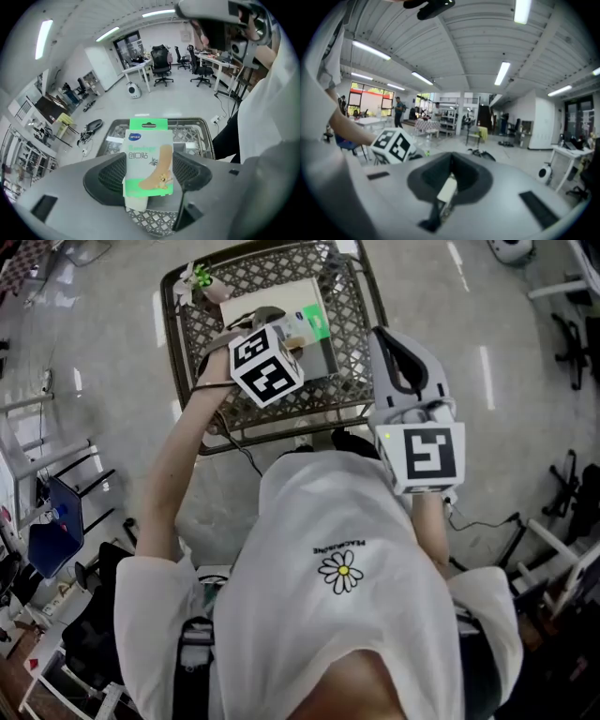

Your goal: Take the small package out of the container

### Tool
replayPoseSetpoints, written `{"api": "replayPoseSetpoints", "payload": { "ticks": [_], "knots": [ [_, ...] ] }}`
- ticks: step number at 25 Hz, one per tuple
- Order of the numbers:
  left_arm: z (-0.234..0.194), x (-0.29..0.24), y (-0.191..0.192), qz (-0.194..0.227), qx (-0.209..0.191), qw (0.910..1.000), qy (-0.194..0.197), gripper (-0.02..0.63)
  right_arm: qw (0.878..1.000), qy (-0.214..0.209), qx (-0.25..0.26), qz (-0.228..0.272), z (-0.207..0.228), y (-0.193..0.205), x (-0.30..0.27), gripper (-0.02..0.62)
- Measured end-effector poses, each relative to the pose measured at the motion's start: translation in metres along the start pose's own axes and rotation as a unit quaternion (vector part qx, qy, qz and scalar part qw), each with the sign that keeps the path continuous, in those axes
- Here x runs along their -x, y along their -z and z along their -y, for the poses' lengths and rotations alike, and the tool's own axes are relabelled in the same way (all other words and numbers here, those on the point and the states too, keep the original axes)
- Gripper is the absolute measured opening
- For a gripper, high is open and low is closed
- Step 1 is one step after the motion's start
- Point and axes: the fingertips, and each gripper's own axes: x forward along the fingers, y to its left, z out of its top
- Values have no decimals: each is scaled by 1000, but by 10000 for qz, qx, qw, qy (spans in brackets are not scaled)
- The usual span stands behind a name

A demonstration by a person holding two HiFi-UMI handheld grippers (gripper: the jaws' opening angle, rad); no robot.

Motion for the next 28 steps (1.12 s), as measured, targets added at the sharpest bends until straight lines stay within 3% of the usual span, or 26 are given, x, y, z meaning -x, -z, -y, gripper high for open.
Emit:
{"api": "replayPoseSetpoints", "payload": {
  "ticks": [3, 6, 13, 19, 21, 25, 27, 28],
  "knots": [
    [-15, 39, -36, 519, 288, 9974, -411, 324, 9999, -59, -25, 156, 10, -14, -1, 31],
    [-36, 84, -59, 1148, 780, 9855, -974, 324, 9992, -155, -16, 363, 11, -32, -6, 31],
    [-66, 179, -72, 2374, 1838, 9258, -2297, 324, 9955, -479, 151, 809, -6, -62, -20, 31],
    [-63, 238, -70, 3170, 2576, 8632, -2968, 324, 9927, -653, 48, 1014, -18, -75, -21, 31],
    [-63, 252, -58, 3387, 2848, 8377, -3201, 324, 9923, -689, -7, 1028, -24, -76, -24, 31],
    [-62, 275, -30, 3868, 3431, 7782, -3564, 324, 9926, -692, -76, 992, -33, -76, -29, 31],
    [-60, 281, -20, 4053, 3533, 7554, -3747, 324, 9918, -708, -116, 1054, -37, -76, -30, 31],
    [-58, 282, -16, 4081, 3555, 7480, -3842, 324, 9916, -719, -133, 1070, -39, -76, -30, 31]
  ]
}}
